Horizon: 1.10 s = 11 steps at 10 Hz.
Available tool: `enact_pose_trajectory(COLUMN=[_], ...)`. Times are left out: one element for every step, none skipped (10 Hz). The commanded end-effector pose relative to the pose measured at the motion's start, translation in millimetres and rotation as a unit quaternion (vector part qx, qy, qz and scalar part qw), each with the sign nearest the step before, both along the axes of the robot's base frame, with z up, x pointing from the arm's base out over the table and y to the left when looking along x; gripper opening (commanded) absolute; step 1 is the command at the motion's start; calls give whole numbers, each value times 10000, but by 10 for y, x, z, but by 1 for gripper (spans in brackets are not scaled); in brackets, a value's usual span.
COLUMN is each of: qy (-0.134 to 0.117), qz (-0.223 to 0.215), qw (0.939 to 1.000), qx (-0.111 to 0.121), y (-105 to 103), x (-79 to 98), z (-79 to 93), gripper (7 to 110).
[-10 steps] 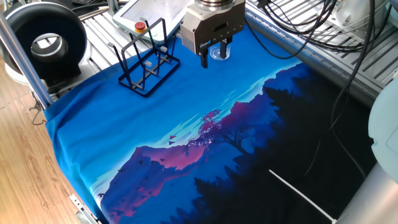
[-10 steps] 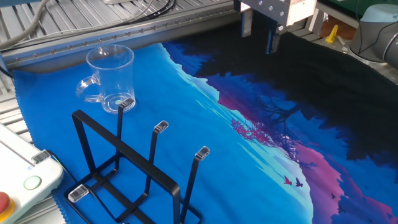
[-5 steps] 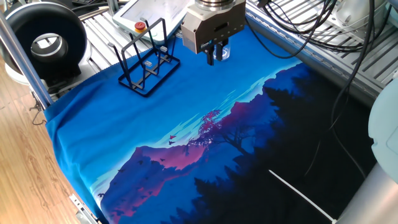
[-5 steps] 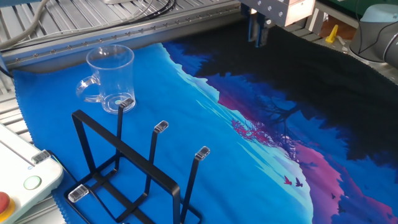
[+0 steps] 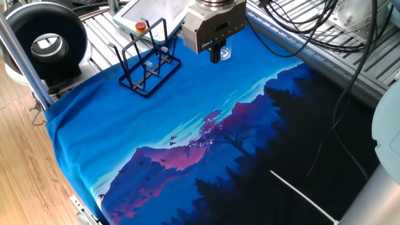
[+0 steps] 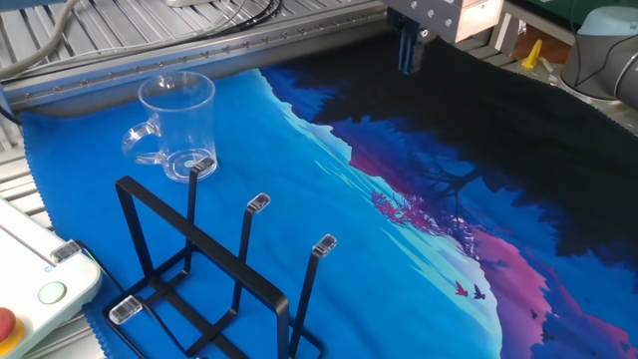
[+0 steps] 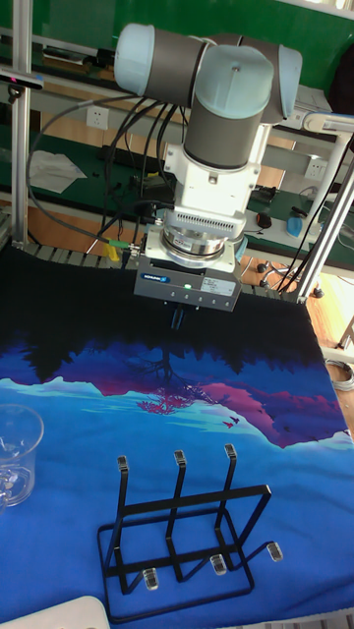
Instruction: Put the cup on the cup rack
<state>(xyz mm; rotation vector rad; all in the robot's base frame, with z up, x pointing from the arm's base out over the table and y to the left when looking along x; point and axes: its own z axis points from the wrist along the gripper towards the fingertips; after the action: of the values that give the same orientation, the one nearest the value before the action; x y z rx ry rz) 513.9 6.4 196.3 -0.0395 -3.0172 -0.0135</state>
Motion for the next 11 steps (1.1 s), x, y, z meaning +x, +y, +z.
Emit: enact_pose_trajectory(qy=[-51, -59, -52, -28, -5, -6, -6, 17, 10, -29, -75], qz=[2, 9, 9, 2, -5, 17, 25, 10, 10, 48, 62], qw=[10000, 9999, 9999, 9999, 10000, 9999, 9999, 9999, 9999, 9999, 9999], qx=[83, 114, 122, 98, 89, 108, 139, 137, 114, 88, 97], y=[38, 53, 57, 45, 40, 48, 63, 63, 51, 37, 40], x=[26, 29, 26, 14, 2, 2, 3, -9, -5, 14, 36], z=[9, 9, 6, 8, 13, 13, 9, 8, 7, 5, 3], gripper=[7, 7, 7, 7, 7, 7, 7, 7, 7, 7, 7])
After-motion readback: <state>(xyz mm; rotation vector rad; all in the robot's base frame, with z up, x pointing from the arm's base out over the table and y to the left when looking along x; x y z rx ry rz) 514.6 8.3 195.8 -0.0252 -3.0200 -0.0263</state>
